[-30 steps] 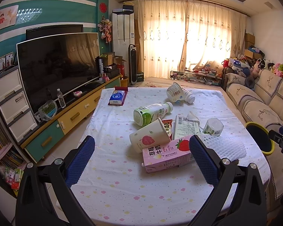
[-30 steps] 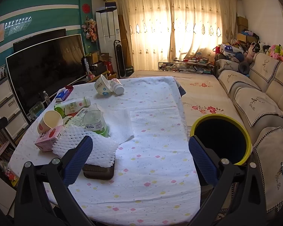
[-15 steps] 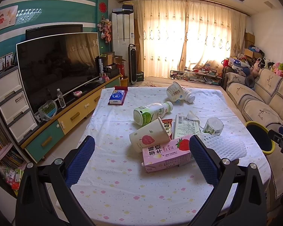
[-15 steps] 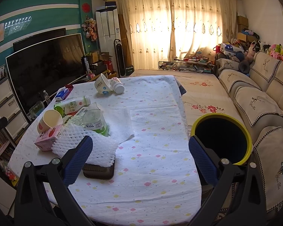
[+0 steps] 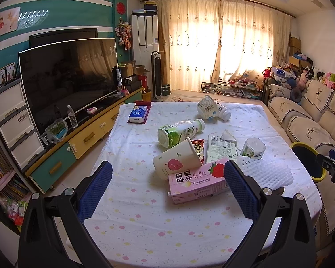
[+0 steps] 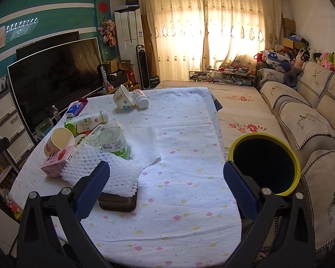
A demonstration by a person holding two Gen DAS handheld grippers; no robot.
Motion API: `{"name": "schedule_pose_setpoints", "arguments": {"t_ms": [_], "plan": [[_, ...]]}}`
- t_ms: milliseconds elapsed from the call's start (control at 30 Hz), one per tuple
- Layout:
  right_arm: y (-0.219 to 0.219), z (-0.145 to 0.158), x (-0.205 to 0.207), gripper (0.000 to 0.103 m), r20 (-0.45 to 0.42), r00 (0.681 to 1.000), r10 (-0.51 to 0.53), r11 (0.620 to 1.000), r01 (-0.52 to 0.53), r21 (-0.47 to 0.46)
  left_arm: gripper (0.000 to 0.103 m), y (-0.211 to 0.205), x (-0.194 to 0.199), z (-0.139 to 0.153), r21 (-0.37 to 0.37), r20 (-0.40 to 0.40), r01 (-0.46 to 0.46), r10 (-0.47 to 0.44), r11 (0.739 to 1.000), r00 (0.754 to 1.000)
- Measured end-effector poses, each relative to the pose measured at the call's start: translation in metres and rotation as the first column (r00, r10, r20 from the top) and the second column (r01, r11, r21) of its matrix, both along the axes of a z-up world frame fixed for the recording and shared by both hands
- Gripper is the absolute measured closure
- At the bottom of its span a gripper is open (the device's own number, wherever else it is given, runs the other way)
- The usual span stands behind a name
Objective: Collect trash
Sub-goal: 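Move the right tool toward the white foam net sleeve on the table, then grasp the white foam net sleeve with the right tool and lift it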
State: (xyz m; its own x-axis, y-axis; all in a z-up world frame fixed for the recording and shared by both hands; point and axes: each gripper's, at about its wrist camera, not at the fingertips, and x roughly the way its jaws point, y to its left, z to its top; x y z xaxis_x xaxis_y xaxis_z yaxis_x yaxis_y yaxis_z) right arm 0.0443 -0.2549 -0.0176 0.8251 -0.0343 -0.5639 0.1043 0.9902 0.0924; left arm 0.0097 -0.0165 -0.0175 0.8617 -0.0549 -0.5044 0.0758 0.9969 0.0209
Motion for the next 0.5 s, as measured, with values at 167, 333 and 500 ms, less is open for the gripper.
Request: {"name": "schedule_pose_setpoints", "arguments": {"t_ms": [167,333,500], "plan": [[0.008,-0.003,0.006,0.006,-0.022,0.999,0.026,1.0,-0.026,0.0,0.005,0.002,0.001,-0.001,0.003,-0.006,-0.003,0.003,1.0,1.0],[0.015,-0.005,0.012,0.006,-0.031,0.998,0.049,0.999,-0.049,-0.001,0.005,0.004,0.004,-0.002,0.004,-0.014,-0.005,0.005,1.0,1.0],[0.027,-0.011,0.02,0.006,-0.042,0.995,0.093,0.996,-0.093,0.0,0.005,0.005,0.006,-0.004,0.005,-0.023,-0.003,0.003,1.0,1.0]]}}
